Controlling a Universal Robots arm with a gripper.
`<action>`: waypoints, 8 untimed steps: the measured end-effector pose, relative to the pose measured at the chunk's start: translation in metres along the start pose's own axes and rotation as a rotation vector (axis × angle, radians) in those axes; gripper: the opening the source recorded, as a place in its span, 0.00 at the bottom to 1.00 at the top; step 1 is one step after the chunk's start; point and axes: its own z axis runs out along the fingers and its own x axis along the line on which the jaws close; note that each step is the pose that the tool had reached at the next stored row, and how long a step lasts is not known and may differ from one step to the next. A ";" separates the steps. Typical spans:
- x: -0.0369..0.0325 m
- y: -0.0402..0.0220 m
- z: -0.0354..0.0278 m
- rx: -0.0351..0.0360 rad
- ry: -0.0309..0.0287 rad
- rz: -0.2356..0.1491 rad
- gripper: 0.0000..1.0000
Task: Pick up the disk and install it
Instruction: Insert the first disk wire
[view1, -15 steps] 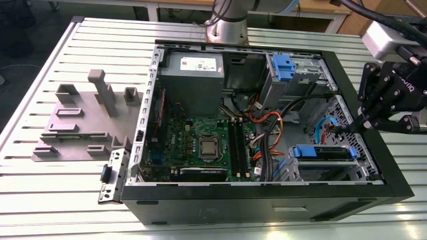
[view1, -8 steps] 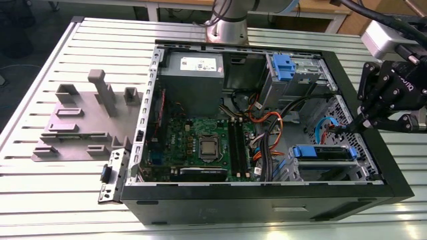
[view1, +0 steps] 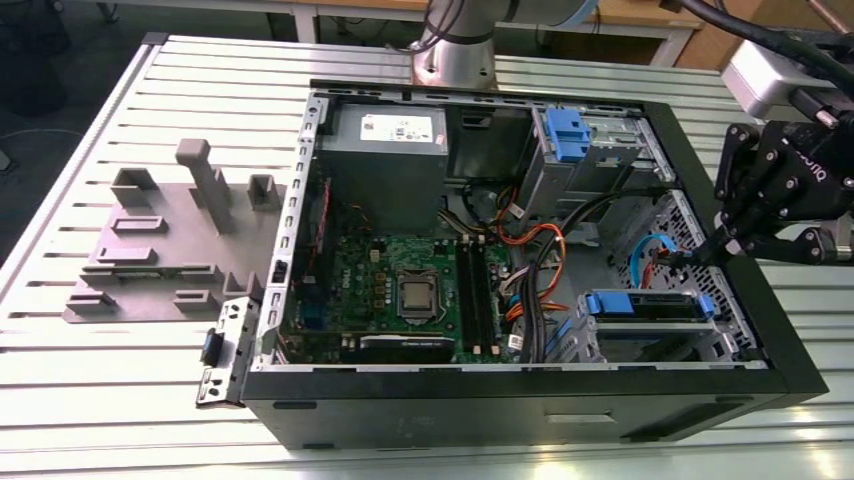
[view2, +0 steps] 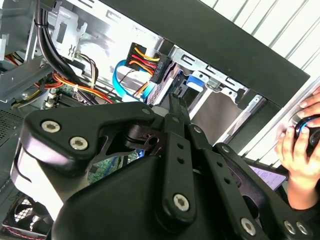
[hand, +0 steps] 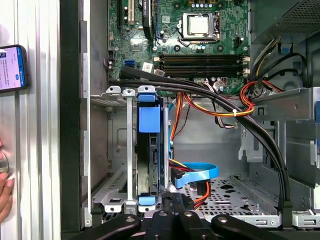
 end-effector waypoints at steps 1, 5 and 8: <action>-0.0001 -0.0003 0.0000 -0.0003 0.0001 0.000 0.11; -0.0021 -0.0028 0.0007 -0.0053 0.0001 0.000 0.11; -0.0050 -0.0044 0.0014 -0.0110 0.0004 0.000 0.11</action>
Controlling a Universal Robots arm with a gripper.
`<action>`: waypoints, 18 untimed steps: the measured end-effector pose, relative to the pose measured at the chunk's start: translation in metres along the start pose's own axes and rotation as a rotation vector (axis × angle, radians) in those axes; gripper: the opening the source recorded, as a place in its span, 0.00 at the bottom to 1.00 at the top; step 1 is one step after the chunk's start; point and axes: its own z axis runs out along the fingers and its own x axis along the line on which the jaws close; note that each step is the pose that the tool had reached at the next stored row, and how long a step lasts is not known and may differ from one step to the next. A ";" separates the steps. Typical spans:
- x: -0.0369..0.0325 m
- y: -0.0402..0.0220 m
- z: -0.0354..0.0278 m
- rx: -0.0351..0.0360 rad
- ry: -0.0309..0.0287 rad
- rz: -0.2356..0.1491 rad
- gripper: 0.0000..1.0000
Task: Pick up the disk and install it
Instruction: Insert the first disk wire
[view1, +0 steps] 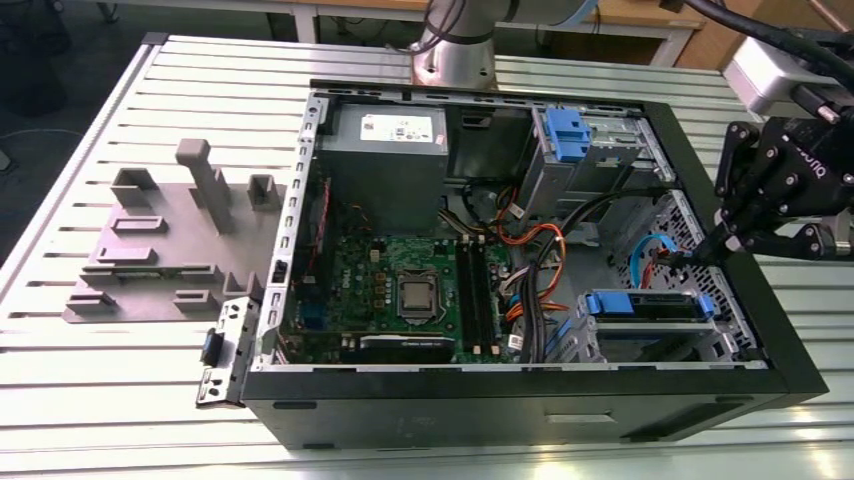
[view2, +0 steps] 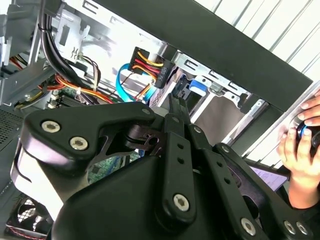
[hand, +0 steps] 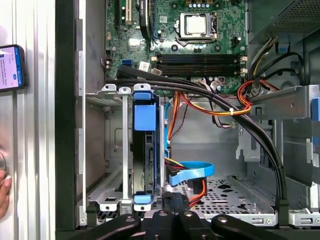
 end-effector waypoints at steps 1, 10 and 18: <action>-0.0004 -0.0011 0.0007 -0.0039 -0.0001 0.000 0.11; -0.0063 -0.0101 0.0036 -0.0247 0.0021 0.000 0.11; -0.0072 -0.0136 0.0052 -0.0266 0.0029 -0.015 0.11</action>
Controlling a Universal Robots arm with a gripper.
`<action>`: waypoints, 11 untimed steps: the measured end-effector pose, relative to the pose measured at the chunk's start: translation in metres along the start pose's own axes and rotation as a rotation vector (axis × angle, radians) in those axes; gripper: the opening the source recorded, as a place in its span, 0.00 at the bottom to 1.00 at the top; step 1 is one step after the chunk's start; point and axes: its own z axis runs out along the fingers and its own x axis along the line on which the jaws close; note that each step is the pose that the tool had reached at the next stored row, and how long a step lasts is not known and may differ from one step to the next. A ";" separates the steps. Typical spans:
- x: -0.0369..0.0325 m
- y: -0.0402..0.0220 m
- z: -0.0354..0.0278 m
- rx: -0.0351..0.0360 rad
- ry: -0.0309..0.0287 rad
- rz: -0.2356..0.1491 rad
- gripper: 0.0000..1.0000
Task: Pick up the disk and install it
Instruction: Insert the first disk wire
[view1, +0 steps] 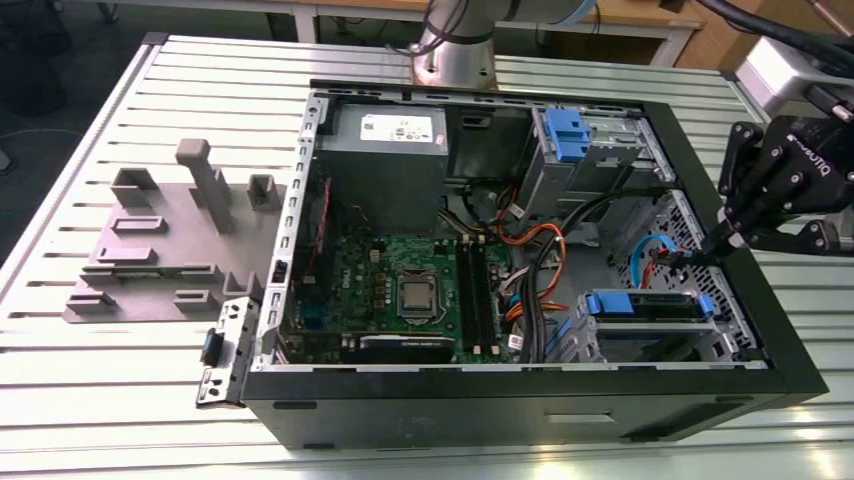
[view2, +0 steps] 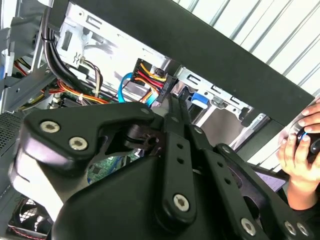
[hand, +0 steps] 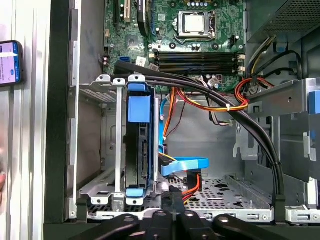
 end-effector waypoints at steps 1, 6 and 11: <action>0.0000 -0.0001 0.0001 0.0000 0.0002 0.000 0.11; 0.0000 -0.0001 0.0001 0.0000 0.0002 0.000 0.18; 0.0000 -0.0001 0.0004 0.0000 0.0002 0.000 0.19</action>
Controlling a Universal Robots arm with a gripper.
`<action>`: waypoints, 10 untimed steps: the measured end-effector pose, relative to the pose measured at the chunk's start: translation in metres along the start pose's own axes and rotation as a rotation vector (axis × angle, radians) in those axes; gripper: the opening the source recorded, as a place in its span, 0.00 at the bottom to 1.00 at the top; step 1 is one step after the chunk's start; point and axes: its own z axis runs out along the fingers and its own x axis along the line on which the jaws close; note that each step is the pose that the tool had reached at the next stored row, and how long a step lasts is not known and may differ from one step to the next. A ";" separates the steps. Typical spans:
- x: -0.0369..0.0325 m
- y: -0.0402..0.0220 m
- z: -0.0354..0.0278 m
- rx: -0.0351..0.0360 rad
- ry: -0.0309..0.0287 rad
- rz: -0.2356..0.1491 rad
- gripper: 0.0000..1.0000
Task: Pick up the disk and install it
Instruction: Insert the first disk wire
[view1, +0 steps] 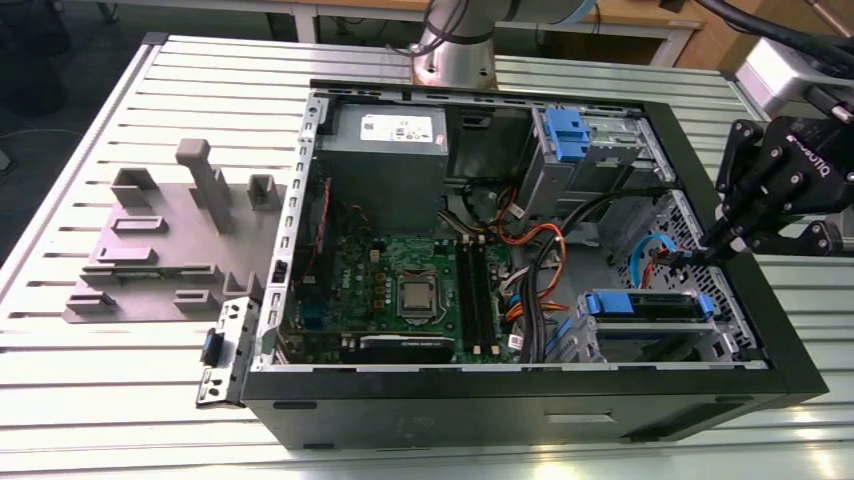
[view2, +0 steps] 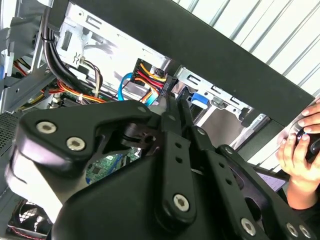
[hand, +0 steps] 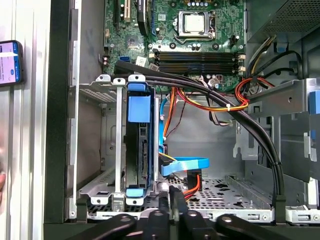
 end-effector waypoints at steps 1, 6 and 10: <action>0.0000 -0.0001 0.0001 0.0000 0.0003 0.000 0.19; -0.0027 -0.0010 0.0013 -0.0030 0.0025 -0.001 0.31; -0.0064 -0.0012 0.0028 -0.0053 0.0040 -0.002 0.31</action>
